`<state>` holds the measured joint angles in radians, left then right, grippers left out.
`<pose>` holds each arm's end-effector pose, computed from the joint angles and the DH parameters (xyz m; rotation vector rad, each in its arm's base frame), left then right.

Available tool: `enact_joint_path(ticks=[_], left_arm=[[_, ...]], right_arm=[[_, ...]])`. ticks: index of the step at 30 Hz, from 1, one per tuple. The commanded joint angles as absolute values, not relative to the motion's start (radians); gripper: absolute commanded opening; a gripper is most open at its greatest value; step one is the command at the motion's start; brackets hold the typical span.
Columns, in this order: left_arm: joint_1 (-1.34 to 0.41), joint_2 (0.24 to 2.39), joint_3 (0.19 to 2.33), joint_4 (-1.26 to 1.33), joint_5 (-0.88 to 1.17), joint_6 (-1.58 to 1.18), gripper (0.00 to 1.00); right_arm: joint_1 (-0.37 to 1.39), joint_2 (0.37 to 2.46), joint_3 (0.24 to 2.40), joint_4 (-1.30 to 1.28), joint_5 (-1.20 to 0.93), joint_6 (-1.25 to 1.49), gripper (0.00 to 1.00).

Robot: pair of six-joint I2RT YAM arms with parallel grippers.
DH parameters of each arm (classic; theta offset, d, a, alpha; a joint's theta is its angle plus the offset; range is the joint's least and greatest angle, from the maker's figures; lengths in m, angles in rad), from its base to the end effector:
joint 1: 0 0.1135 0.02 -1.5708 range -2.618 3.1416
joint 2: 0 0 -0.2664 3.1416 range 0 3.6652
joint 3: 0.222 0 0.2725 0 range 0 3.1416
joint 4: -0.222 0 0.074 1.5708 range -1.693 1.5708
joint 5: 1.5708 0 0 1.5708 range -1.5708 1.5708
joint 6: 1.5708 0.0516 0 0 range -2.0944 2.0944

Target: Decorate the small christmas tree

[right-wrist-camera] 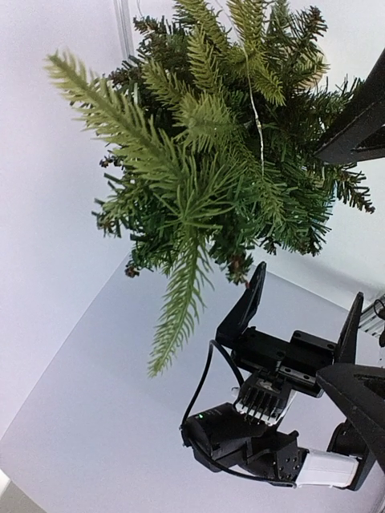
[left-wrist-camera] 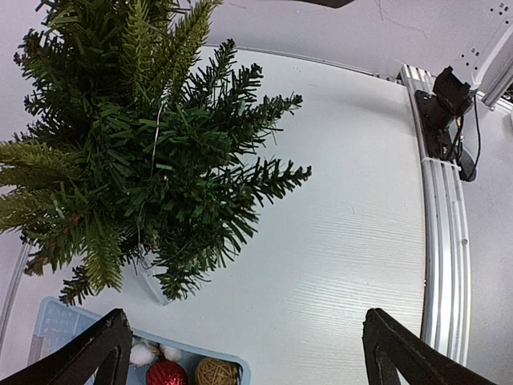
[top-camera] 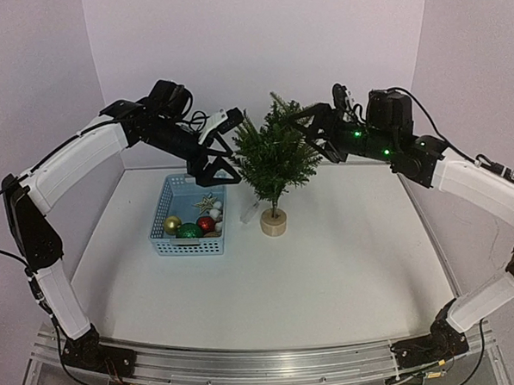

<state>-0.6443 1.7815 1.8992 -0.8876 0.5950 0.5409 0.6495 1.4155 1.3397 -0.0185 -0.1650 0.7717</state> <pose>0.3156 -0.2733 0.3836 1.5133 1.7196 -0.7452 0.2917 0.2322 0.4046 -0.0254 1.8124 1.1860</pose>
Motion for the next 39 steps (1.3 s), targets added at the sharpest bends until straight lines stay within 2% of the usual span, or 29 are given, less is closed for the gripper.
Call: enact_joint_path(ticks=[1, 5, 10, 15, 18, 22, 29, 34, 39], left_arm=[[-0.631, 1.722, 1.924, -0.916, 0.662, 0.581, 1.0], [-0.616, 1.725, 1.975, -0.974, 0.722, 0.616, 0.99], [-0.49, 1.724, 2.046, -1.017, 0.896, 0.612, 0.91], [-0.358, 1.678, 1.866, -0.884, 0.903, 0.51, 0.84], [-0.292, 1.662, 1.748, -0.753, 0.82, 0.453, 0.82], [-0.271, 1.701, 1.651, -0.75, 0.551, 0.58, 0.83], [-0.269, 1.811, 1.62, -0.895, 0.287, 0.864, 0.97], [-0.268, 1.851, 1.614, -0.907, 0.249, 1.046, 0.94], [-0.253, 1.88, 1.617, -0.961, 0.308, 1.371, 0.93]], right_arm=[[0.643, 1.44, 1.394, -0.046, -0.166, 0.737, 0.86], [0.642, 1.449, 1.41, -0.048, -0.185, 0.728, 0.86], [0.64, 1.426, 1.417, -0.053, -0.172, 0.702, 0.86], [0.64, 1.407, 1.414, -0.057, -0.143, 0.683, 0.86], [0.64, 1.404, 1.418, -0.063, -0.138, 0.673, 0.86], [0.64, 1.404, 1.414, -0.069, -0.142, 0.669, 0.86], [0.64, 1.413, 1.409, -0.072, -0.149, 0.669, 0.86], [0.64, 1.426, 1.418, -0.072, -0.172, 0.667, 0.86], [0.64, 1.423, 1.411, -0.073, -0.175, 0.669, 0.86]])
